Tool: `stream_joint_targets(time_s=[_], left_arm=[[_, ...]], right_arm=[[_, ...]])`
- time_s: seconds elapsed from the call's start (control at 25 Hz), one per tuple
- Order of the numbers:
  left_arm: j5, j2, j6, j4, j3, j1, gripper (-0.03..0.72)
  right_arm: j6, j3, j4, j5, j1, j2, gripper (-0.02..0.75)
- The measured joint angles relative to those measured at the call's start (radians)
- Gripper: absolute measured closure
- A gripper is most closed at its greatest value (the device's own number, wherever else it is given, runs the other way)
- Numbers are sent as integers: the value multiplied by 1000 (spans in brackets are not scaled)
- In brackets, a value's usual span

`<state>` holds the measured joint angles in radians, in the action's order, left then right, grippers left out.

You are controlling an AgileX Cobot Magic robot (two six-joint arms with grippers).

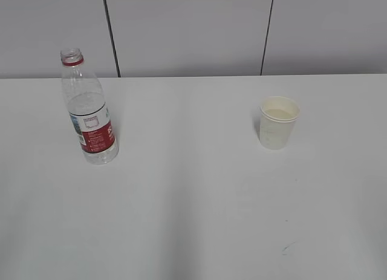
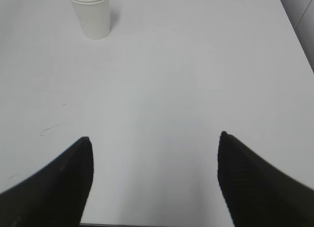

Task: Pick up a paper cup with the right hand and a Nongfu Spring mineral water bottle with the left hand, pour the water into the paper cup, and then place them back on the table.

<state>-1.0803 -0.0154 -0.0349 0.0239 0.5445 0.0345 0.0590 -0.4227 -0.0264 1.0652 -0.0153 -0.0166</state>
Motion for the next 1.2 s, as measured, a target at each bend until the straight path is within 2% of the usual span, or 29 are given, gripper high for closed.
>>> stream_joint_targets(time_s=[0.48,0.8,1.2], left_arm=[[0,0,0,-3,0,-4,101],[0,0,0,-13,0,-79,101],[0,0,0,-14,0,-82,101]], right_arm=[[-1,0,0,-2,0,0,156],[-1,0,0,-2,0,0,156],[-1,3,0,-2,0,0,156]])
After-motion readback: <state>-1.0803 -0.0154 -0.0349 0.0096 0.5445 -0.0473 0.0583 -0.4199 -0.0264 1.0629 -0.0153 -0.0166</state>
